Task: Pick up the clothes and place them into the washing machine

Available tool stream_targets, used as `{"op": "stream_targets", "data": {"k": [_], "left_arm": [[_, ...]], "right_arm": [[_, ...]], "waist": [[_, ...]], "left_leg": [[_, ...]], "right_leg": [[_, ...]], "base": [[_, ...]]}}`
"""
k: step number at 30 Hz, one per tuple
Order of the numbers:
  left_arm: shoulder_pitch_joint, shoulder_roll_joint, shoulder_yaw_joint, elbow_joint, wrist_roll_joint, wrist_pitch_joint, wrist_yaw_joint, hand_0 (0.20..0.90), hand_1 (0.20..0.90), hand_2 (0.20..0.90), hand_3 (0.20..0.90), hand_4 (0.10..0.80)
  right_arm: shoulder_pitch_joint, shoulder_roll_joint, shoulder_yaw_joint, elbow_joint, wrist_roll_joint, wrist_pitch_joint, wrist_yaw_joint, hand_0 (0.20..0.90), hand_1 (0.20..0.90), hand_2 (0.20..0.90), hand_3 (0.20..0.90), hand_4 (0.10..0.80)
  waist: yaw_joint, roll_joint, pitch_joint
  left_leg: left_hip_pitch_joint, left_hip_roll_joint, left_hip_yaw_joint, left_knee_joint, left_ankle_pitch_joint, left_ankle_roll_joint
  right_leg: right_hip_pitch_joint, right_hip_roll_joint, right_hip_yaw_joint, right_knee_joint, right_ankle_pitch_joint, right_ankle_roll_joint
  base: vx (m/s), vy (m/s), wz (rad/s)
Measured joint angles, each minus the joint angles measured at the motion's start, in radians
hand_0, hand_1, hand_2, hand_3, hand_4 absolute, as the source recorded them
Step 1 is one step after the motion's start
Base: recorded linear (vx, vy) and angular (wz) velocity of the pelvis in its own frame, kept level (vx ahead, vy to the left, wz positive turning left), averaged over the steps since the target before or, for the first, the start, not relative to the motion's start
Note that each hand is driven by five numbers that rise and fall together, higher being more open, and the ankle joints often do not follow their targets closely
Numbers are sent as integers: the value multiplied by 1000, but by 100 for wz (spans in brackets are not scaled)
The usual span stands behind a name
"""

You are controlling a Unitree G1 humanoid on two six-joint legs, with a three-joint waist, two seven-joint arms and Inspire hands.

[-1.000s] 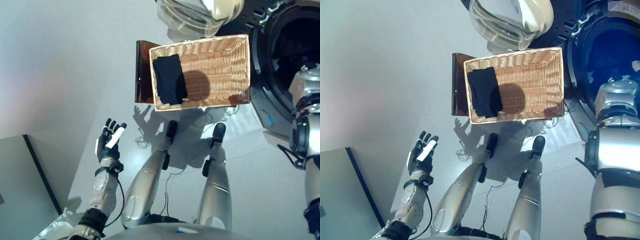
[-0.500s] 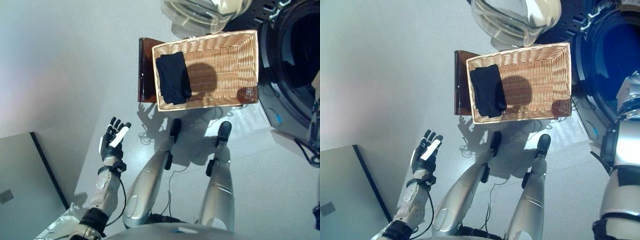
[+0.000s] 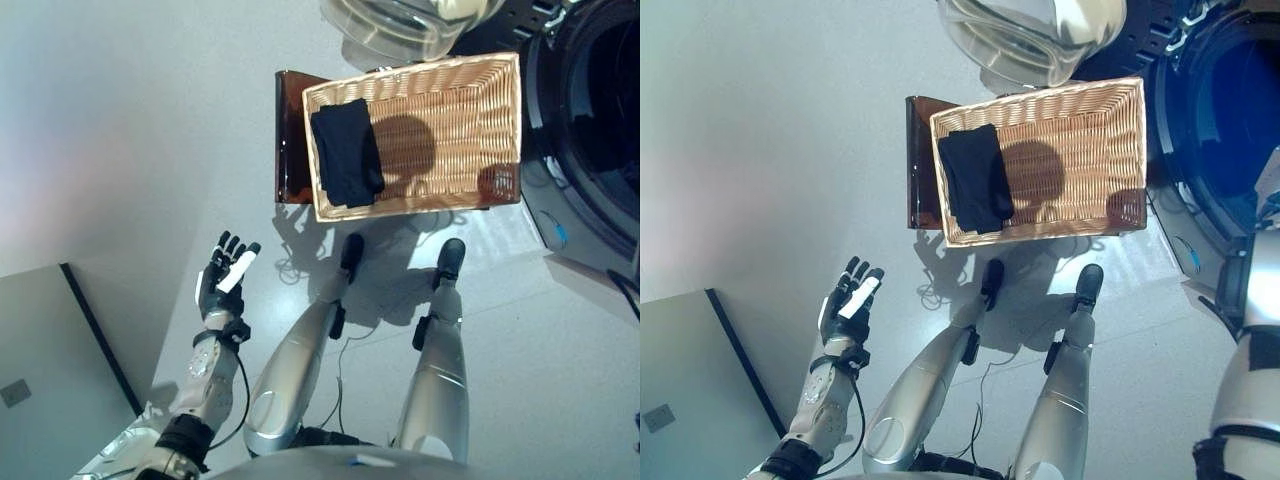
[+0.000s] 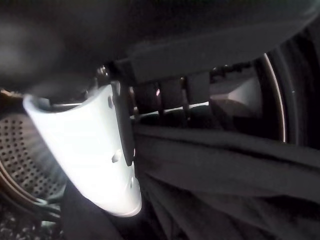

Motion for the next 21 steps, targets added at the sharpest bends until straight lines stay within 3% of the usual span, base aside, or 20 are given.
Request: {"op": "stream_targets", "data": {"k": [9,16,21], "left_arm": [[3,9,1,-29,-1,0,3,900,900,900,900,800],[6,14,-31,-134,-3,-2,3,900,900,900,900,800],[10,16,-50,-164,-4,-2,7,900,900,900,900,800]], "right_arm": [[-43,5,55,-8,-53,-2,-4,200,200,200,200,300],[-92,4,94,-35,-134,-30,-43,200,200,200,200,300],[-117,-6,103,-42,-153,-48,13,200,200,200,200,300]], "waist": [[-8,-18,12],[-36,-28,18],[-34,-28,18]], "left_leg": [[-36,0,58,7,9,9],[-144,-9,71,77,9,11],[-214,-9,97,115,6,16]], "right_leg": [[-56,-6,35,22,1,16],[-198,-11,58,172,-56,20],[-290,-7,94,237,-66,21]], "base": [[-31,-35,-4],[-48,-30,12],[-23,-11,2]]}}
